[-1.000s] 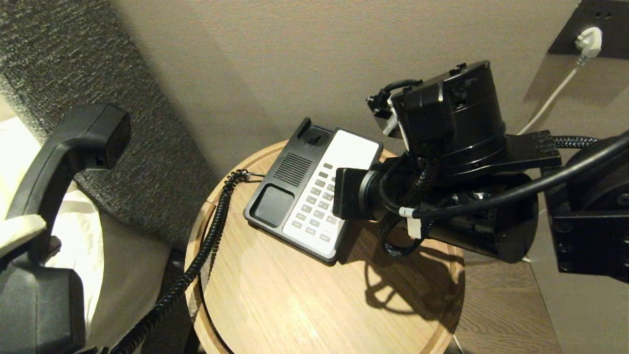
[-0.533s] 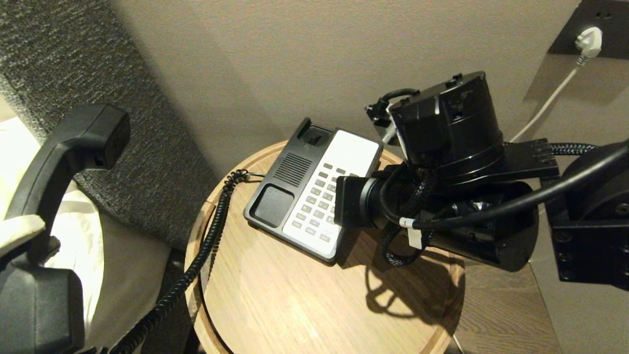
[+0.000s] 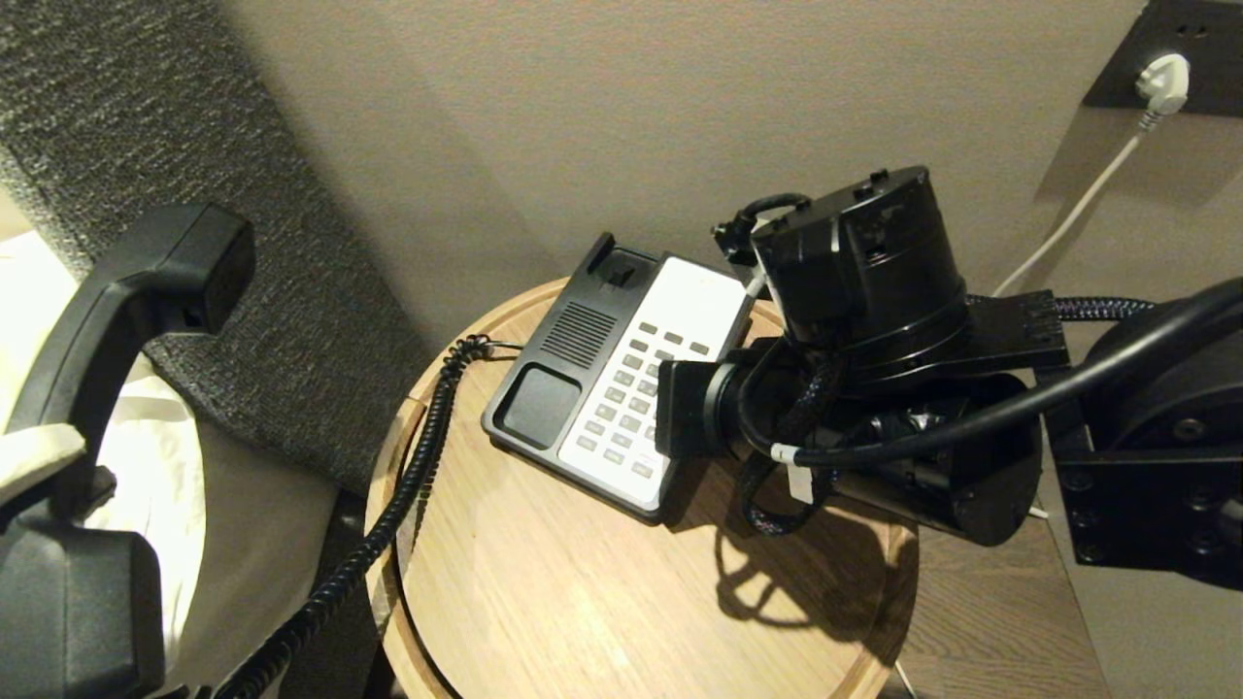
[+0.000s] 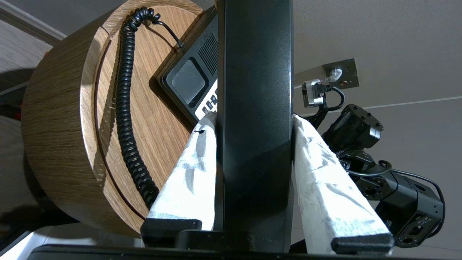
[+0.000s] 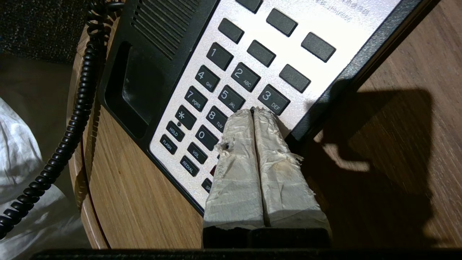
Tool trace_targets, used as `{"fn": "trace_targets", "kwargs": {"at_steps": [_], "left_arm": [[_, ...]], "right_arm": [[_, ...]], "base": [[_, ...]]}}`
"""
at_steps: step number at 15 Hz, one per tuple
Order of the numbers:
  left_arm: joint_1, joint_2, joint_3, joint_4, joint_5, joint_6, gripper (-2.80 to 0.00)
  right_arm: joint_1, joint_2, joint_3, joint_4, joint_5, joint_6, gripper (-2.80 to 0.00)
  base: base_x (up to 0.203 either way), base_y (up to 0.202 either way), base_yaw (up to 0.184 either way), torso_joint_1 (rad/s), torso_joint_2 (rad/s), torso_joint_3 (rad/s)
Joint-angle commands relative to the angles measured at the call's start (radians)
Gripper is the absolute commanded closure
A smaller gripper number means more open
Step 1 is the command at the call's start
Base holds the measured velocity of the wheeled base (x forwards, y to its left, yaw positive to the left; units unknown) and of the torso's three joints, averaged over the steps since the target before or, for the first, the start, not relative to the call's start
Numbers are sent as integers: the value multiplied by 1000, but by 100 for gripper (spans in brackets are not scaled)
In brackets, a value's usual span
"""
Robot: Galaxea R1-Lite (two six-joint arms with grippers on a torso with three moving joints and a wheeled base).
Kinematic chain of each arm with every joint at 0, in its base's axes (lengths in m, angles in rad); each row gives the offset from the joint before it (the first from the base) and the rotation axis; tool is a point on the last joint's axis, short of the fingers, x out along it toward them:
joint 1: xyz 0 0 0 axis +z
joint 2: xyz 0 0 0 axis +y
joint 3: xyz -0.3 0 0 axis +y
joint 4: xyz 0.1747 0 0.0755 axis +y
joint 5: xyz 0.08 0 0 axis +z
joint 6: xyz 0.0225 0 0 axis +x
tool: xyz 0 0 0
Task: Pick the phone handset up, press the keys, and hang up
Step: Dial the number
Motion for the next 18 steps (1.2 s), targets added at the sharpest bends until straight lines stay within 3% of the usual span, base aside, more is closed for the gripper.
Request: {"fn": "trace_targets", "kwargs": {"at_steps": [1,18], "left_arm": [[0,0,0,-1,-1,-6,0],[0,-8,2,1,-1,-6,0]], "right_arm": [[-1,4,2,1,-2,3,0],[15,-31,19,6,1,6,0]], "base": [[0,0,0,0,0,0],[0,0,0,0,0,0]]}}
